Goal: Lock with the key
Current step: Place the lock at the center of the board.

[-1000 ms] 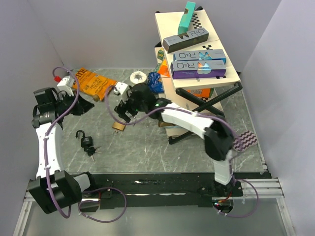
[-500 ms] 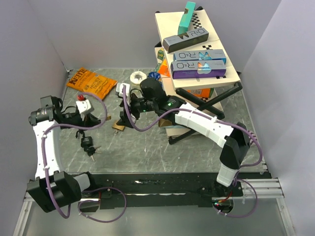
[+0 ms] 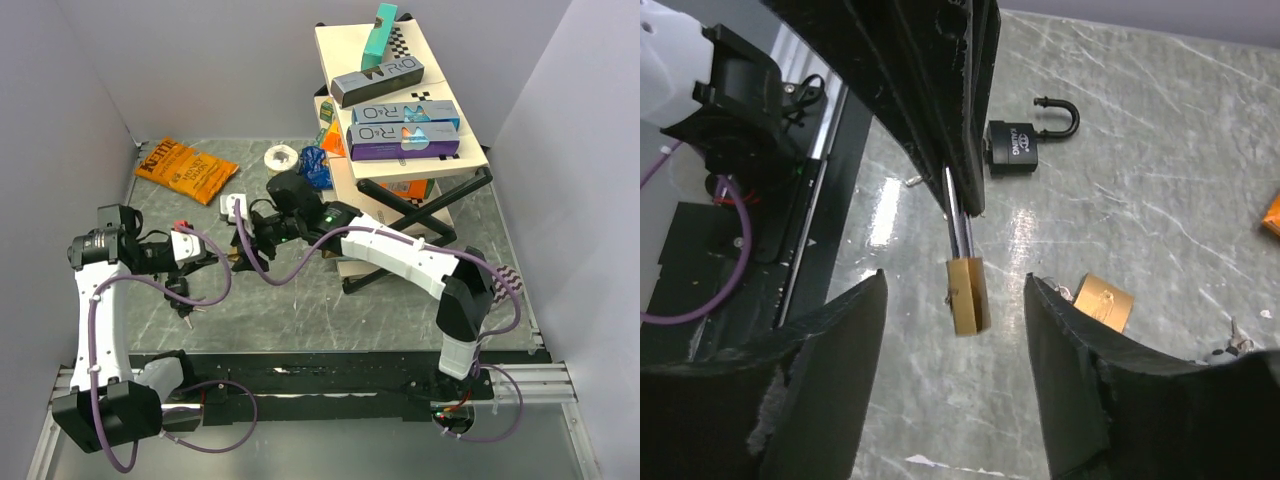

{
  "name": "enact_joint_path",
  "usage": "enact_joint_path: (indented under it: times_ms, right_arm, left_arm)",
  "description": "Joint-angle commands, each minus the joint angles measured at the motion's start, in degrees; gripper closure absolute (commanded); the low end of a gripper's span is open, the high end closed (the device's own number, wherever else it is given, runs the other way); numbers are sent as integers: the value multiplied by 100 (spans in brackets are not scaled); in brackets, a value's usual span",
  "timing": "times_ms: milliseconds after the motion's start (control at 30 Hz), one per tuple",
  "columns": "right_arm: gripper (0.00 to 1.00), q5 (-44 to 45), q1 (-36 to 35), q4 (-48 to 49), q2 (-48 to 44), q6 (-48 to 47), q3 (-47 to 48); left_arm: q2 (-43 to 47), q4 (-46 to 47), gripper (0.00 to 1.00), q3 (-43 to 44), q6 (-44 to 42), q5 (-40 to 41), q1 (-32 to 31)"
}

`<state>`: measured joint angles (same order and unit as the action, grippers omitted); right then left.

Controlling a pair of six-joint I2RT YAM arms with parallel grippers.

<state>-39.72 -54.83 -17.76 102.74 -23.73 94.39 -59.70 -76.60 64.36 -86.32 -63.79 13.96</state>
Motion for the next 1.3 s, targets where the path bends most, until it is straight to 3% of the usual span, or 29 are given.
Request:
enact_joint_path:
  times_ms: [0,200,233,267,300,333,400,433,467,500,533,667,700,733,933,1000,1133,1267]
  right_arm:
    - [40,184,-72,97,115,-282,291]
    - [82,483,-133,273,18,-484,80]
    - [92,518,-133,299,-17,-475,54]
    - [96,605,-133,334,-26,-466,-16]
    - [100,650,-125,413,-52,-449,-52]
    - [100,676,-125,466,-96,-388,-78]
    - [100,895,-116,650,-149,-265,-166]
    - [100,992,-98,729,-201,-195,-201]
    - [100,1089,-90,817,-245,-20,-280]
    - [100,1264,-72,922,-272,78,-316]
    - [100,1344,-46,1106,-350,287,-351]
    - [100,1783,-45,1906,-588,789,-710]
    - [100,1871,-46,2012,-606,904,-720]
    - [100,2063,-46,2091,-588,1122,-694]
    - [100,2768,-63,2514,-466,1957,-448]
    - [100,2856,-63,2593,-430,2126,-369]
    - [100,2821,-89,2576,-281,2679,-176]
    - [100,2847,-133,2777,-237,2979,-140]
  left_arm:
    - [125,-189,99,-2,-271,-301,-51]
    - [134,-136,99,-38,-34,-300,-51]
    - [117,-145,96,-29,27,-301,-42]
    - [117,-58,90,-29,132,-309,-42]
    - [117,152,80,-29,742,-362,-33]
    - [152,441,56,-37,1271,-388,-33]
    - [222,1688,28,-90,2587,-406,97]
    - [318,2101,22,-116,3960,-398,186]
    - [380,2662,5,-238,4722,-354,291]
    - [450,3668,2,-318,5513,-266,501]
    - [564,4200,3,-397,6931,48,599]
    - [653,5188,4,-328,8970,489,959]
    - [662,5373,4,-319,10019,716,1047]
    - [636,5549,4,-301,10447,901,1048]
    - [485,5831,4,-423,12207,613,1048]
    - [634,6471,4,-862,12987,674,1022]
    - [1188,7000,1,-1373,13483,1139,829]
    - [1207,6667,10,-1505,13589,1588,460]
